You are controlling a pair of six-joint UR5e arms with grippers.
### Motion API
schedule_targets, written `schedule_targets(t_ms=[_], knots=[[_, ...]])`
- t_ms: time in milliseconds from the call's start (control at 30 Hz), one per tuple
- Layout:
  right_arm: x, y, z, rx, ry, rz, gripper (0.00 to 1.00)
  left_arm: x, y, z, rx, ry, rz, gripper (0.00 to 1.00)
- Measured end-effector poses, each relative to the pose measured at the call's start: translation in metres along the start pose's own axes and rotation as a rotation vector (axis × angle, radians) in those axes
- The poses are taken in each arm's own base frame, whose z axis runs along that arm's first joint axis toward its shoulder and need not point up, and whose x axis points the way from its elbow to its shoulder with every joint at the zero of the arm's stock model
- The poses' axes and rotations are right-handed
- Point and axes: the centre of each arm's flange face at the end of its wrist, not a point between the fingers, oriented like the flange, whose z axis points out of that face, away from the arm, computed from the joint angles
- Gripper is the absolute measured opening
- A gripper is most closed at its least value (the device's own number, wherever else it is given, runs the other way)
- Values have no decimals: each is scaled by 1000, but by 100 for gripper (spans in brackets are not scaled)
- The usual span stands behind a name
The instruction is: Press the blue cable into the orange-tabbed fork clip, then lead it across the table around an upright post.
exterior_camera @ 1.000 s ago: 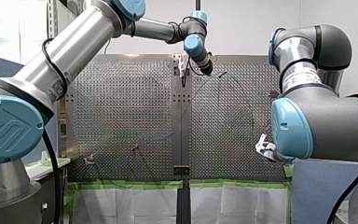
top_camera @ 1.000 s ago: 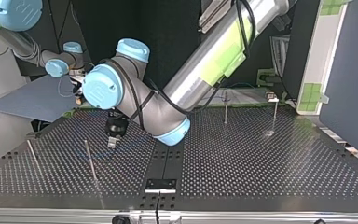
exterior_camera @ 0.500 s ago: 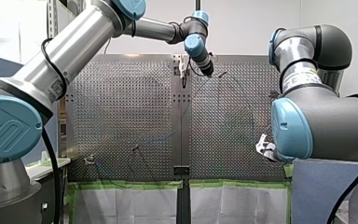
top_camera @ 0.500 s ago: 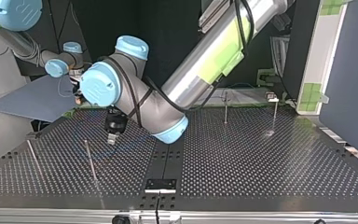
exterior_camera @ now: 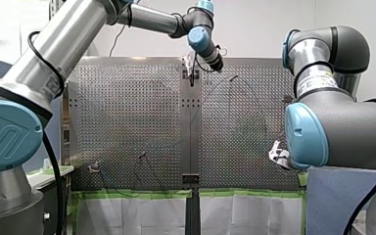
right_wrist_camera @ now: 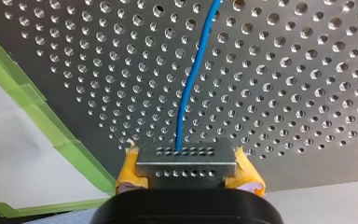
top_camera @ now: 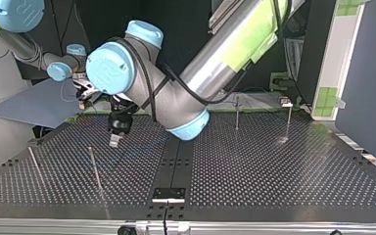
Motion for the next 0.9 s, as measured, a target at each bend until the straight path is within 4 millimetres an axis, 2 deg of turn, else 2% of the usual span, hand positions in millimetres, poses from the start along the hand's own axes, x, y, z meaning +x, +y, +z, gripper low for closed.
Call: schedule_targets(t_ms=[200, 900], knots=[[0, 1, 0, -1, -1, -2, 0, -17, 1, -20, 3, -62, -25, 100], [-1, -2, 0, 1, -4, -8, 0, -64, 25, -79, -45, -261, -48, 100]])
